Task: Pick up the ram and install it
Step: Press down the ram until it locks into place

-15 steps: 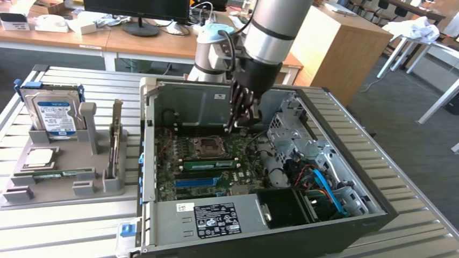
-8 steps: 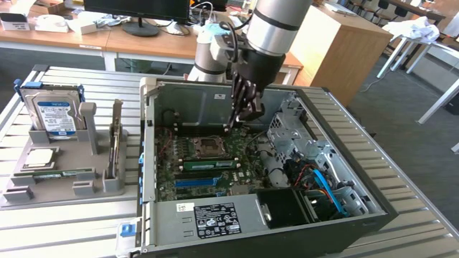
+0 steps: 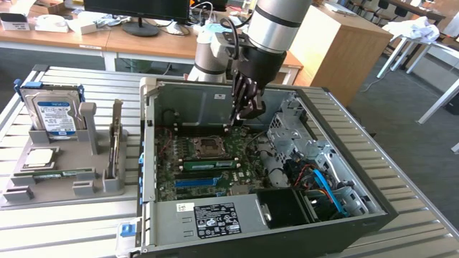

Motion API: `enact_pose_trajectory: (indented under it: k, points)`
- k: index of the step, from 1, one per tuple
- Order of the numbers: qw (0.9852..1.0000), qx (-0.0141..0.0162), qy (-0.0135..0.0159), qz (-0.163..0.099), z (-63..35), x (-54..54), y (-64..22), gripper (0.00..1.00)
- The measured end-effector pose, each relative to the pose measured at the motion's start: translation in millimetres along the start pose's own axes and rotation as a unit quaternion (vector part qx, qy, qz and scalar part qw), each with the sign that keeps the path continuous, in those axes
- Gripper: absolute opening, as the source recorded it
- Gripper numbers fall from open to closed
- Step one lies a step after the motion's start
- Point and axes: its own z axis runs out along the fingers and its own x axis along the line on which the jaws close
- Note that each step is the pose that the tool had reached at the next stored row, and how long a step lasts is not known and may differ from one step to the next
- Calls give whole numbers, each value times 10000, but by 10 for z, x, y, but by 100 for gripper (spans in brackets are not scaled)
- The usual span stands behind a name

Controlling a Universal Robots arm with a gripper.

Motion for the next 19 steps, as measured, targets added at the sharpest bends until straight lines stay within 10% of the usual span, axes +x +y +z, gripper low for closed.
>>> enact_pose_trajectory:
  k: [19]
  points:
    - [10000,0,0,0,0,0,0,10]
